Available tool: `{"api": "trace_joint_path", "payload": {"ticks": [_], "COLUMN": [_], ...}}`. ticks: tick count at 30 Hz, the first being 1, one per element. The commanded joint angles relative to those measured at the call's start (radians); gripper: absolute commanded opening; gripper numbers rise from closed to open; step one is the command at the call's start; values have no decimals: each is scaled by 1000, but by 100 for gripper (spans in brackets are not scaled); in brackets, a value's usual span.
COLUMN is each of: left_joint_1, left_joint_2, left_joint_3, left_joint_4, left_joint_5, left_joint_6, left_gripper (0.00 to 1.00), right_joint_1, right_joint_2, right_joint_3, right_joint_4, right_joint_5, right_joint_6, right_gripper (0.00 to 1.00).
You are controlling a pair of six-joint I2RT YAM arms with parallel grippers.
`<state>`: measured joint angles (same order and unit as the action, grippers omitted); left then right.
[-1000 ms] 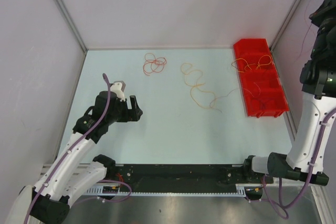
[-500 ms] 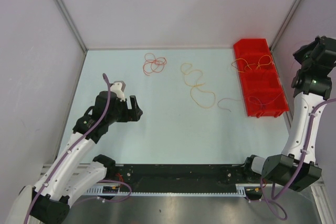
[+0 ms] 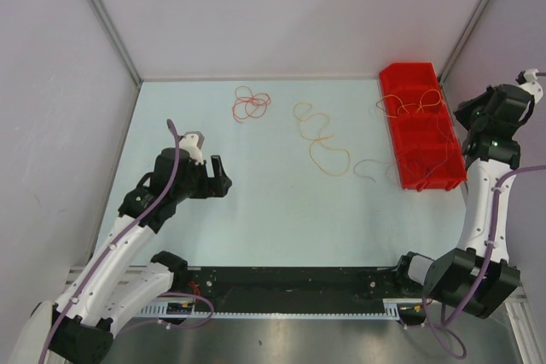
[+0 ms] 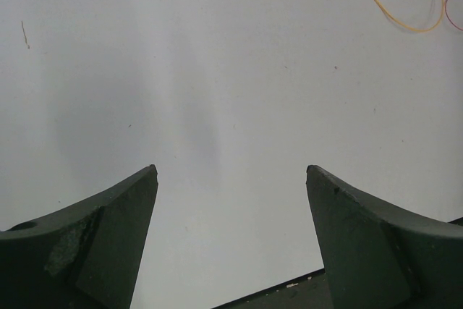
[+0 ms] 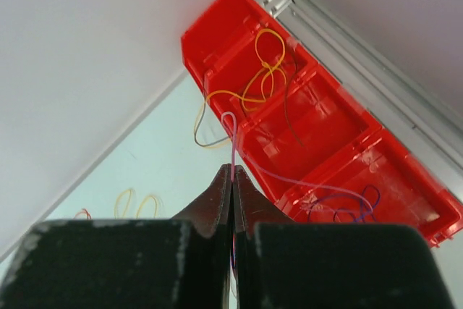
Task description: Untangle the cables
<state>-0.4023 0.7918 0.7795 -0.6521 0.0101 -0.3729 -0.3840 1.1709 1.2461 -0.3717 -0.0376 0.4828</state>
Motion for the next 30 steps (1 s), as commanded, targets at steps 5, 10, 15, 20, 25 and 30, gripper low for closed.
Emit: {"api": "trace_joint_path", "payload": {"ticks": [5, 10, 15, 20, 25, 30], "left_joint_1": [-6, -6, -7, -6, -6, -6], "left_joint_2": [-16, -14, -16, -14, -8, -8], "left_joint_3": [-6, -5, -6, -5, -5, -5], "left_joint_4": [28, 29, 29, 28, 28, 26], "left_joint_5": [-7, -6, -6, -7, -7, -7], "left_joint_6": [8, 8, 8, 8, 8, 8], "left_gripper": [89, 89, 89, 89, 89, 89], "right_joint_1": [-7, -9, -21, -107, -112, -107], "right_joint_2": [18, 18, 65, 128, 165, 196], "right_joint_3": [-34, -79, -93, -82, -27, -57], "right_joint_4": [-18, -35, -3, 108, 108, 42], "right_joint_5": [-1, 82, 139, -19, -31, -44], "right_joint_6": [33, 36, 46, 131, 166, 163], "right_gripper": [0, 0, 0, 0, 0, 0]}}
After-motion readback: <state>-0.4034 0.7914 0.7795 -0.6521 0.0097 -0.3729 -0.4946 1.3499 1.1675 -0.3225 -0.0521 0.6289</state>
